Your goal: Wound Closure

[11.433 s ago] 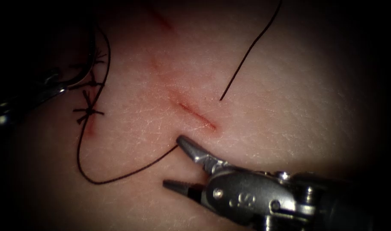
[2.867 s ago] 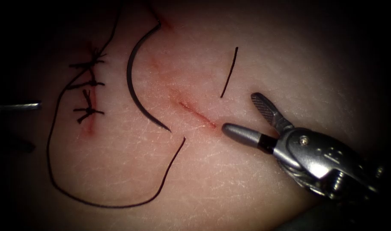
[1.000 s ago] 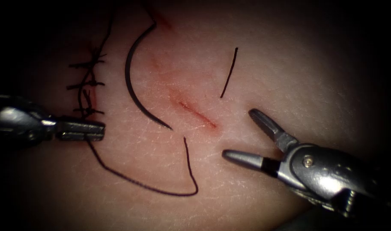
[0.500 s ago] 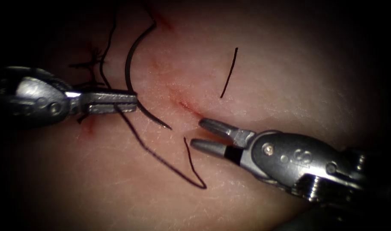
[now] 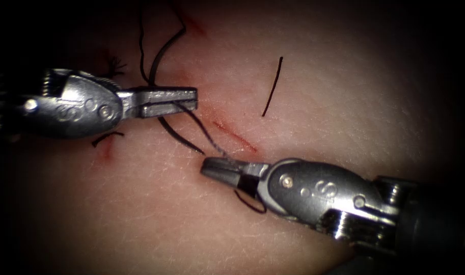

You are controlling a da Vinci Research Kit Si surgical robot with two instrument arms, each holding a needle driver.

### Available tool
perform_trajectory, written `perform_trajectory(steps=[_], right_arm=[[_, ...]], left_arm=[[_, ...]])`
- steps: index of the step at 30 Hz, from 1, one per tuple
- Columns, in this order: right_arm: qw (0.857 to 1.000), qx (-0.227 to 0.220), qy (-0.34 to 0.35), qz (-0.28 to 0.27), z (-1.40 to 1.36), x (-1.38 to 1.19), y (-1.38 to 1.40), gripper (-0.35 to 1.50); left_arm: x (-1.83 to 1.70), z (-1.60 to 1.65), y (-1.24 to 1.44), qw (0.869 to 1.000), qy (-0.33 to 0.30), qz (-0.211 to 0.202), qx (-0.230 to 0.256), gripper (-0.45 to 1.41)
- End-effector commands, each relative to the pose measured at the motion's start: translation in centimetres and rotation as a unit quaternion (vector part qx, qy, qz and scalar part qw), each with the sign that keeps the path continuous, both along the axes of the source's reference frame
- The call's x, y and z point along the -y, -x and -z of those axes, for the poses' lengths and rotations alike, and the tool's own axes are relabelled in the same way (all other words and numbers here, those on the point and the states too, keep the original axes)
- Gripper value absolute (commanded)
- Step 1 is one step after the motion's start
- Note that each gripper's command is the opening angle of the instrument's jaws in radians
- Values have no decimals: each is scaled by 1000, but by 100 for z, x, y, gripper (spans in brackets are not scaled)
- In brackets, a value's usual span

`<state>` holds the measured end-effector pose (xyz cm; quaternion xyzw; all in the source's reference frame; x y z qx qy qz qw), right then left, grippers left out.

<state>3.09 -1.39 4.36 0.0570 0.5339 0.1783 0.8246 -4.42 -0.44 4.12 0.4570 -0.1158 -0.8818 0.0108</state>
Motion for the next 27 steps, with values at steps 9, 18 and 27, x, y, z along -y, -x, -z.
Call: perform_trajectory(steps=[9,18,27], right_arm=[[998,23,-10,-63,45,-35,47,61],[992,31,-72,-94,112,-32,57,115],[976,57,-179,-108,137,-11,46,86]], left_arm=[[10,-5,13,1000,6,7,-11,-45],[22,-16,41,998,18,23,-58,-45],[23,-21,56,995,30,38,-91,-45]])
